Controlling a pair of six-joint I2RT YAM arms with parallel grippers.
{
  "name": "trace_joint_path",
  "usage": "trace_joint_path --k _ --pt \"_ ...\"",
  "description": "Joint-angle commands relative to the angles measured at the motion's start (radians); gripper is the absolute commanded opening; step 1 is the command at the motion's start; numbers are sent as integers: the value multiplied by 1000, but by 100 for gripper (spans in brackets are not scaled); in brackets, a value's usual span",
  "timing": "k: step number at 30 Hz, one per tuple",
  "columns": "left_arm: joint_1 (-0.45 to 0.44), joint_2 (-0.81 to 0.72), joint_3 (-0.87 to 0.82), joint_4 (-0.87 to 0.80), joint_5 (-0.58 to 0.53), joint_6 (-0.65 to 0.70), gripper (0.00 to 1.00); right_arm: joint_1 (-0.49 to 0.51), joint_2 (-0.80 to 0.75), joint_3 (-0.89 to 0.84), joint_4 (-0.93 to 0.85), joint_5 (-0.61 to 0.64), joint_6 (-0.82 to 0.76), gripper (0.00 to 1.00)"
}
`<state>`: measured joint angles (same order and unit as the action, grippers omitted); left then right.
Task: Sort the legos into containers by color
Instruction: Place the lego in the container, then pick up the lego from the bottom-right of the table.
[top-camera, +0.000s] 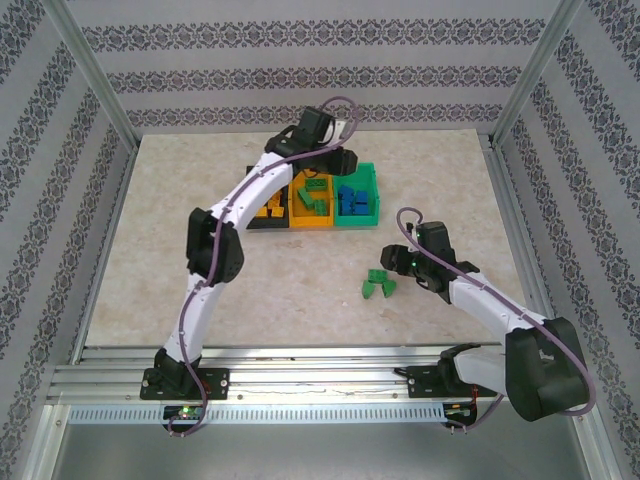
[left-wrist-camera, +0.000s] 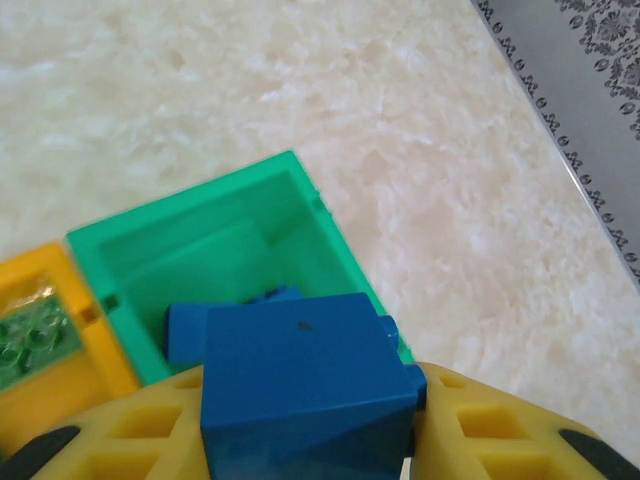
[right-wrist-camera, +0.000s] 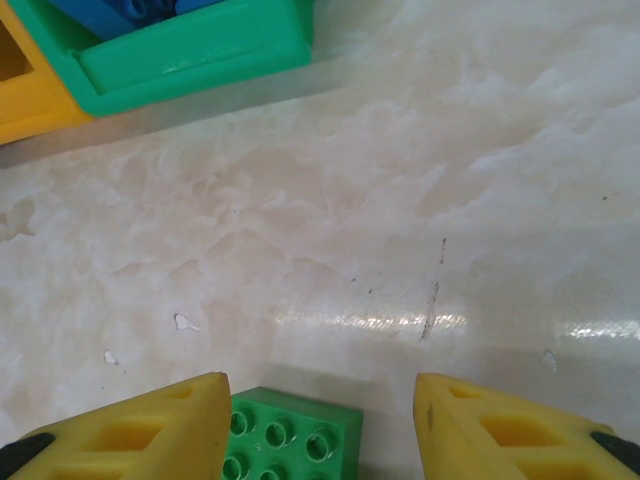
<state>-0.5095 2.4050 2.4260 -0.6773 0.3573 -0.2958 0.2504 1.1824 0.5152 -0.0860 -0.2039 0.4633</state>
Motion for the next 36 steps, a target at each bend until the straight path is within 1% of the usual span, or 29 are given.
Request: trace_joint_path --k 1,4,5,6,8,11,12,13,14,17,19,23,30,32,36 --pt "-24 112 172 -147 -31 37 37 3 -26 -24 -19 -42 24 52" --pt "-25 155 196 -139 -31 15 38 22 -60 -32 -45 -30 39 52" --pt "-26 161 190 -128 -27 13 40 28 -69 -30 -62 -24 42 52" --pt "-27 167 184 -120 -26 13 44 35 -74 -25 -82 -19 46 52" --pt "-31 184 186 -122 -16 16 57 52 -72 -12 -131 -7 53 53" --pt "-33 182 180 -129 14 25 62 89 -75 -4 -191 1 73 54" --pt "-32 175 175 -131 20 29 63 107 -85 -8 -203 23 92 55" --pt "-34 166 169 -130 22 34 70 131 -95 -11 -223 58 113 55" --pt "-34 153 158 -128 21 39 72 149 -105 -11 -245 92 125 55" --pt "-37 88 81 -94 21 58 72 204 -114 7 -328 192 157 56" --pt "-41 21 -12 -37 21 64 72 230 -113 14 -365 249 164 56" --pt "-47 -117 -229 109 21 69 71 237 -78 18 -377 276 161 56" --pt "-54 -361 -657 359 18 81 70 239 12 45 -329 239 150 56" --pt "-54 -423 -778 430 21 81 69 241 44 57 -309 226 146 55" --pt "-53 -534 -992 551 -6 74 69 244 110 79 -277 202 138 51"
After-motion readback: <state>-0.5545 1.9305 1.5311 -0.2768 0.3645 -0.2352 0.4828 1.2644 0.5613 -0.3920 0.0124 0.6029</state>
